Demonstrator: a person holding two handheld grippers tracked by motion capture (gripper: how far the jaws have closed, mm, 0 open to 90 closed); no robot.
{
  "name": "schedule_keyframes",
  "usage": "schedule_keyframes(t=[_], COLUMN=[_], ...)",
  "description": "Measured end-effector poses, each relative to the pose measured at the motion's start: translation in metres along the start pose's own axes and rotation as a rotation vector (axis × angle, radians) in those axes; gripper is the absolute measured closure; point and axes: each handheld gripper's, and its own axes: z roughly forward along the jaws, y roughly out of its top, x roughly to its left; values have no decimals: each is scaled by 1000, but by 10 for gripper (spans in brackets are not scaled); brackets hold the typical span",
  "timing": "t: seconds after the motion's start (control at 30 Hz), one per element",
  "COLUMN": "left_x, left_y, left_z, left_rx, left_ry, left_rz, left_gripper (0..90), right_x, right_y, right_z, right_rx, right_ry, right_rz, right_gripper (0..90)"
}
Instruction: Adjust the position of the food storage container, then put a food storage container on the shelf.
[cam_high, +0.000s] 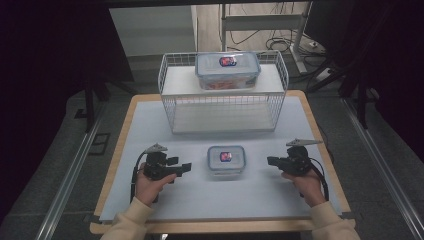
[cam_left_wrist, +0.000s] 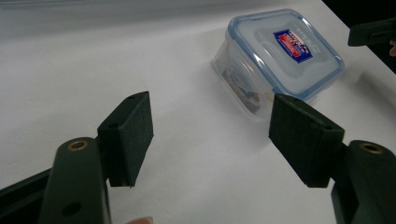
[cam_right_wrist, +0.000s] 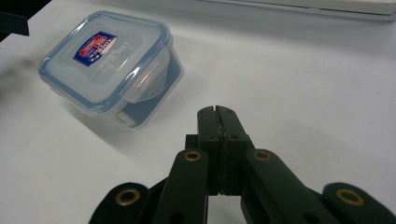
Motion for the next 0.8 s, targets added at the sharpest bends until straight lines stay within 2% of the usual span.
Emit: schedule_keyframes(t=[0.13, 0.2, 0.23, 0.33, 0.4, 0.53, 0.8], left_x=[1, 0, 0, 0, 0, -1, 0], left_y=[0, 0, 0, 1, 1, 2, 3], left_z=[0, -1, -1, -1, -1, -1, 4], left_rx=[1, 0, -1, -9, -13, -16, -5], left_ry=[1, 1, -1, 1, -2, -8, -22], left_rz=[-1, 1, -3, -18, -25, -28, -36], left_gripper=[301, 299, 297, 270, 254, 238, 232], right_x=[0, 0, 0, 1, 2, 3, 3], right_y=[0, 1, 1, 3, 5, 7, 9], right_z=[0, 0, -1, -1, -2, -5, -5], right_rx=[-5, -10, -13, -31, -40, -70, -74], right_ry=[8, 14, 20, 25, 32, 62, 64], right_rz=[-3, -4, -5, 5, 20, 43, 72], right_gripper=[870, 828, 775, 512, 428, 366, 286])
